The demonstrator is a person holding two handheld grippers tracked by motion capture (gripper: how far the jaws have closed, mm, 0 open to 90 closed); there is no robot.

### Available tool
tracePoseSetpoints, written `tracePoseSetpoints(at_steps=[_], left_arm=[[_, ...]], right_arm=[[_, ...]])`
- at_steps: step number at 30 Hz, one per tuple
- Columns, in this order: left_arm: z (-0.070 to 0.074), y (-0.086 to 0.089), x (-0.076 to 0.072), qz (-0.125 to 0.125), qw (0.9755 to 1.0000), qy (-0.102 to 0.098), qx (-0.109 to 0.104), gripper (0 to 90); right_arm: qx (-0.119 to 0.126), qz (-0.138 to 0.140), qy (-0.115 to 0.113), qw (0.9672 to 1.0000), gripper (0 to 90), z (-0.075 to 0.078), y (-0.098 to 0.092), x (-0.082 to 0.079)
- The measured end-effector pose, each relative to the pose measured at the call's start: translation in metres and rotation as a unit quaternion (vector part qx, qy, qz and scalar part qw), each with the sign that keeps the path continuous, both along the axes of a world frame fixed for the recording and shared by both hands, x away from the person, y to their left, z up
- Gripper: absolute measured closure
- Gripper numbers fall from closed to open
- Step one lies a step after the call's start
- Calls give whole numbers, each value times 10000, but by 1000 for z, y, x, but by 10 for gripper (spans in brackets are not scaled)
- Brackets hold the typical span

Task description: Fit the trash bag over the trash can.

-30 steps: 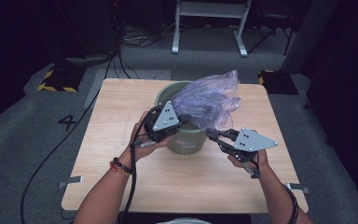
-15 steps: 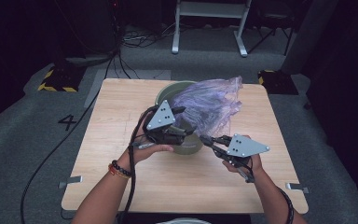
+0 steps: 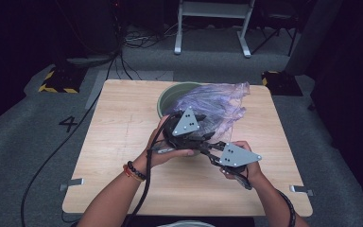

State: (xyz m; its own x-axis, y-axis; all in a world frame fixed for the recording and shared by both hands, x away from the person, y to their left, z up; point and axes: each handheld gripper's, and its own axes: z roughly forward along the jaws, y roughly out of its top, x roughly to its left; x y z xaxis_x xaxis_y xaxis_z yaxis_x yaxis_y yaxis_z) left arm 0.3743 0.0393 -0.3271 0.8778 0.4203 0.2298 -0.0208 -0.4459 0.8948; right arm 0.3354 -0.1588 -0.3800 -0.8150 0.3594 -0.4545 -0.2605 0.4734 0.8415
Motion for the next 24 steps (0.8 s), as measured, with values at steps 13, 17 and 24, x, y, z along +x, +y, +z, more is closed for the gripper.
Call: tracePoseSetpoints(at_steps=[13, 17, 24], left_arm=[[-4, 18, 4, -2, 9999, -126, 105, 900], [-2, 31, 2, 20, 9998, -159, -121, 900], [-7, 48, -1, 100, 9993, -147, -318, 900]], right_arm=[[126, -165, -13, 9998, 677, -3, -12, -4], [338, -272, 110, 9990, 599, -3, -24, -4], [592, -550, 225, 9965, 517, 2, -46, -4]])
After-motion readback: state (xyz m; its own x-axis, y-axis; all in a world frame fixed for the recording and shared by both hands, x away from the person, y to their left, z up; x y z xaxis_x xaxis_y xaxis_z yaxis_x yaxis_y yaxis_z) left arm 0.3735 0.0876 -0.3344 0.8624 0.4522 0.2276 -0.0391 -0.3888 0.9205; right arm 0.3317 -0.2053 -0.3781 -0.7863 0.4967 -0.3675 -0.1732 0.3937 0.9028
